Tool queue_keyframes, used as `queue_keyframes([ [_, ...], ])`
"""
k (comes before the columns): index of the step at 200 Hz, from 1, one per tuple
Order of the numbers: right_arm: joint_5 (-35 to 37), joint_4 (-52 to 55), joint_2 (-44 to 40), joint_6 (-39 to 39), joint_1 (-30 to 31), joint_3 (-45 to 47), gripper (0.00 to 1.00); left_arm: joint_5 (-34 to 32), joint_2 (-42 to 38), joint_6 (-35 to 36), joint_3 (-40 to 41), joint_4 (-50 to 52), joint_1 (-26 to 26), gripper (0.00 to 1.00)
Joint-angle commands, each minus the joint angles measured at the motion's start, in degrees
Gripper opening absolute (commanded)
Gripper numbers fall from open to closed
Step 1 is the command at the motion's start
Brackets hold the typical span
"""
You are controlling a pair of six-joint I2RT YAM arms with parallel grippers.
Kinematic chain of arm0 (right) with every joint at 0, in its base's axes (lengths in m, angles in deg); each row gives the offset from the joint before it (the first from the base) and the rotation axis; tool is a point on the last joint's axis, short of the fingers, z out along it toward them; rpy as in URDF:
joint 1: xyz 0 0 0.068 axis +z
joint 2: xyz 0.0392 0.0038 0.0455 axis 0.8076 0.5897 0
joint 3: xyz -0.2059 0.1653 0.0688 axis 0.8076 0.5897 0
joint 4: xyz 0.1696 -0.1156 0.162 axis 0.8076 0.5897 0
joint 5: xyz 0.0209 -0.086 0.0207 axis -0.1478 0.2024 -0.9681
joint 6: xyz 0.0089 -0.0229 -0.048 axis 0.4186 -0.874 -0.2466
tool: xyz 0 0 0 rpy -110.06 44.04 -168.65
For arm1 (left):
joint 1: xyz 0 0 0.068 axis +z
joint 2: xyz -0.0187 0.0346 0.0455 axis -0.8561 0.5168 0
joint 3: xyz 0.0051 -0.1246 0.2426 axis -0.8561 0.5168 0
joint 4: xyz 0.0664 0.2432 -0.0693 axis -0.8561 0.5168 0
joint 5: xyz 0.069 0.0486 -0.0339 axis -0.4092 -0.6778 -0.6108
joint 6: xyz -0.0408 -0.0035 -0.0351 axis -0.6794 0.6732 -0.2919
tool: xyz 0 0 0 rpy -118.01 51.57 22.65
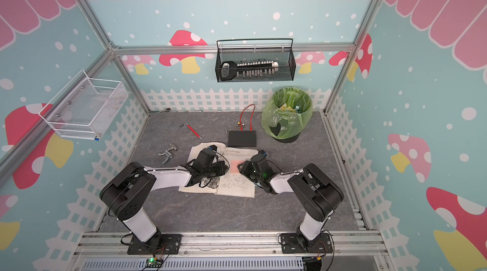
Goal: Peel off the used sticky note
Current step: Tear off the note from the book.
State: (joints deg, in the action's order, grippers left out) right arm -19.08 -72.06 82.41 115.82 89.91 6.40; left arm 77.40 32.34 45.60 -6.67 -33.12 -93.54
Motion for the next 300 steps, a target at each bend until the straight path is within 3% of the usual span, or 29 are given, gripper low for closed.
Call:
queue_keyframes([
  [1, -1.0, 0.0, 2.3, 0.6, 0.5, -0.4, 0.48, -0.1, 1.8, -0.8, 2.0, 2.7, -0.7, 0.0],
  [21, -0.8, -0.3, 2.7, 0.6, 0.5, -0.4, 0.41, -0.1, 1.8, -0.7, 2.1, 2.7, -0.7, 0.0],
  [45, -0.4, 0.0, 2.5, 0.6, 0.5, -0.5, 0.2, -0.3, 1.7, -0.8, 2.2, 2.7, -0.7, 0.0],
  [61, 0.3, 0.4, 2.2, 0.5, 0.5, -0.7, 0.0, -0.2, 1.7, -0.8, 2.2, 2.6, -0.6, 0.0],
  [98, 2.9, 3.4, -1.3, -2.1, 0.1, -2.6, 0.0, -0.2, 1.3, -0.8, 2.4, 2.7, -0.7, 0.0],
  [175, 10.9, 16.2, -18.6, -14.3, -6.1, -8.5, 0.0, -0.1, 1.0, -0.9, 3.0, 2.7, -0.7, 0.0],
  [222, 15.8, 28.9, -28.7, -28.4, -17.4, -17.8, 0.0, 0.0, 0.0, -0.9, 3.0, 2.7, -0.7, 0.0],
  [257, 15.3, 33.7, -26.5, -36.9, -27.4, -29.2, 0.0, 0.1, -1.4, -0.8, 3.1, 2.8, -0.8, 0.0],
  [300, 8.4, 35.1, -14.6, -39.7, -32.8, -41.3, 0.0, -0.5, -3.4, -0.9, 3.5, 3.5, -0.8, 0.0],
])
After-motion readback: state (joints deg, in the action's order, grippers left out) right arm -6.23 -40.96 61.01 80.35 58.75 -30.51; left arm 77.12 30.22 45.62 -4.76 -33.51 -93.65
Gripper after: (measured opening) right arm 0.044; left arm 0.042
